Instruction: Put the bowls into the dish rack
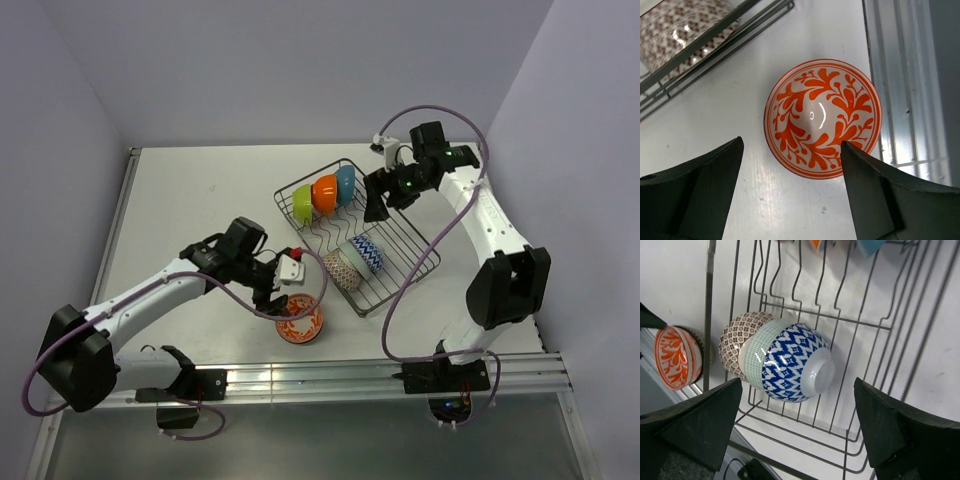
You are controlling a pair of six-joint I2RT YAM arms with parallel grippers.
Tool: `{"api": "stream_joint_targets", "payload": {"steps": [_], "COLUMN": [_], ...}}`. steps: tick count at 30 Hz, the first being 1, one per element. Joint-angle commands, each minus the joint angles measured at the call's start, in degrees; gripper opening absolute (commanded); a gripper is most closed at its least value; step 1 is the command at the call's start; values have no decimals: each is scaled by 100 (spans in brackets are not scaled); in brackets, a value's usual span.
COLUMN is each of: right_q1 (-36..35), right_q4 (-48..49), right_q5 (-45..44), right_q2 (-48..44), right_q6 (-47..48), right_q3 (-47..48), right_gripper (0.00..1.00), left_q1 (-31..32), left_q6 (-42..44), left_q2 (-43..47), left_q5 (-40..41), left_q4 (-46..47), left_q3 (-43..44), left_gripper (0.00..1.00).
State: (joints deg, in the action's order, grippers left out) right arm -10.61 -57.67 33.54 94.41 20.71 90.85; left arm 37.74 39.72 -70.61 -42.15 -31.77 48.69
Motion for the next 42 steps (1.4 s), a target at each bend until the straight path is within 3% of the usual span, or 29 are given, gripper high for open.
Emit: {"api": "stream_joint_targets", "payload": {"steps": [1,6,12,15,24,34,42], "right_q1": [112,147,173,182,261,323,340], "right_q4": [387,712,889,889,1012,1188,1205], "right_q5": [-93,-67,47,30,82,135,100], "right_q2": [-651,-1239,-1653,-1750,-2032,-2216,-2199], "right_q6": [-234,-445,-612,-586,-577,-577,-594], "right_q3": [214,-66,-515,-664,-1069,-1184,-1043], "right_gripper": [100,100,100,100,100,100,100], "left_q1": [207,348,533,603,779,832,832], "left_q6": [1659,2600,2804,2804,2892,2488,2084], "left_q2": [-383,-1059,-1631,-1711,-1763,-1860,-1597], "left_q5": [119,93,111,49,233,480,383], "left_q4": [-250,-681,-752,-761,-778,-620,-839], "left_q3": [351,861,1310,1354,1178,1178,1318], "left_gripper": [82,73,62,48,36,0,0]}}
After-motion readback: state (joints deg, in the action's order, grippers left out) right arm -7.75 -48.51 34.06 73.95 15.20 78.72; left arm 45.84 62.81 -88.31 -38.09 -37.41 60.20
